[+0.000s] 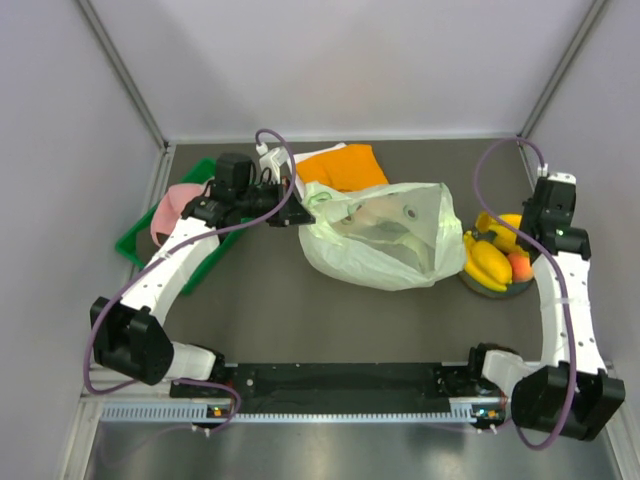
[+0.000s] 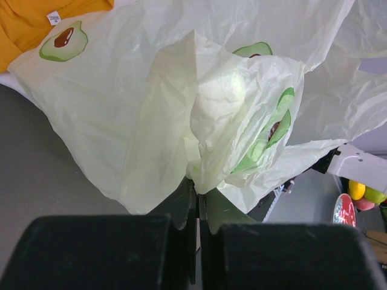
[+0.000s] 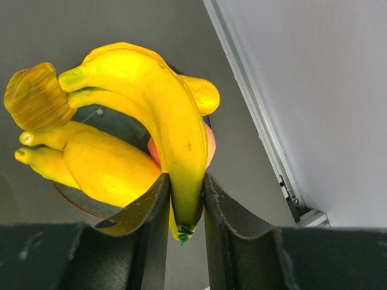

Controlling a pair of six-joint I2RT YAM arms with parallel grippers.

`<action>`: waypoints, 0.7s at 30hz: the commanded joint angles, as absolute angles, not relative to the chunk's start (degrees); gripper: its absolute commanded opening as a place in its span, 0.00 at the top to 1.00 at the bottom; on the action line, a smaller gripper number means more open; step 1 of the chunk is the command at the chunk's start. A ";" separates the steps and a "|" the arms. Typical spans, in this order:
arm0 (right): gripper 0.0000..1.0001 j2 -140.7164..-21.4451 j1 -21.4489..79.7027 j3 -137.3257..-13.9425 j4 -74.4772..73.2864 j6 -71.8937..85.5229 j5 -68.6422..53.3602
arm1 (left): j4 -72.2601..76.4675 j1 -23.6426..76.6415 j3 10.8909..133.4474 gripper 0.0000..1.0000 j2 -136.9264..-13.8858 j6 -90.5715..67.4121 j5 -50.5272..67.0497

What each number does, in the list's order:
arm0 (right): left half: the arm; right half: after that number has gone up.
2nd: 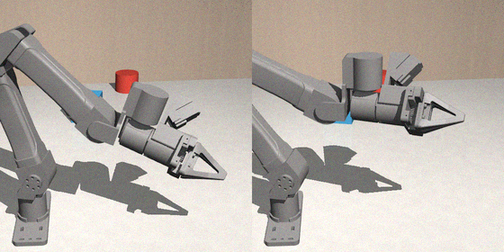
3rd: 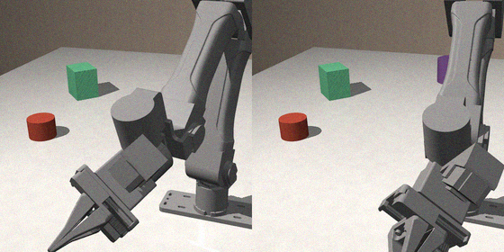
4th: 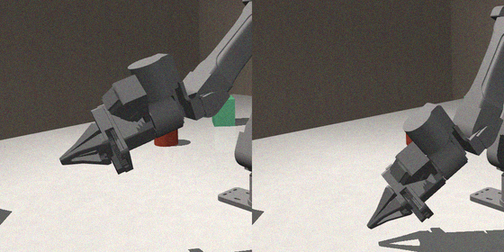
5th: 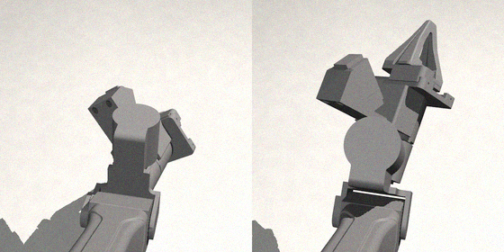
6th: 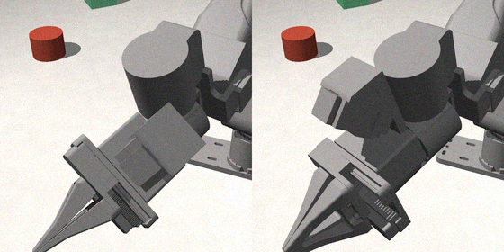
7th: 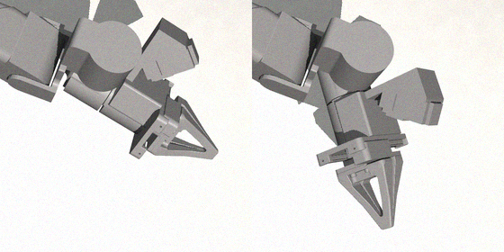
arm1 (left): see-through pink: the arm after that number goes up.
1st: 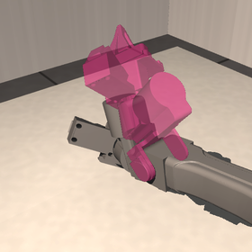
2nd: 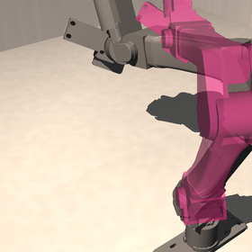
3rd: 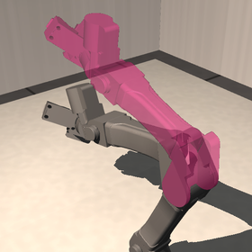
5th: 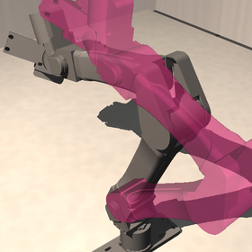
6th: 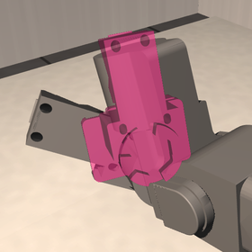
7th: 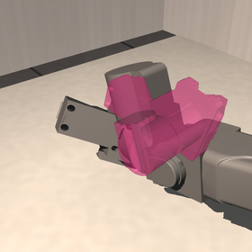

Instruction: Place the fruits into the plastic bag

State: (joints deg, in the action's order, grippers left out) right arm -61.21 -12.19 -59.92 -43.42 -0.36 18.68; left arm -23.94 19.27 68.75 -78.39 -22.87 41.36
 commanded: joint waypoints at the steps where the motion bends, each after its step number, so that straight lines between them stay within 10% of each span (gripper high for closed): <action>1: 1.00 -56.34 -13.01 -61.70 -43.06 2.11 21.00 | -21.27 19.07 68.03 1.00 -78.57 -23.20 42.80; 21: 1.00 -50.81 -13.01 -81.47 -47.99 7.37 16.46 | -21.09 19.07 67.85 1.00 -78.84 -23.29 42.89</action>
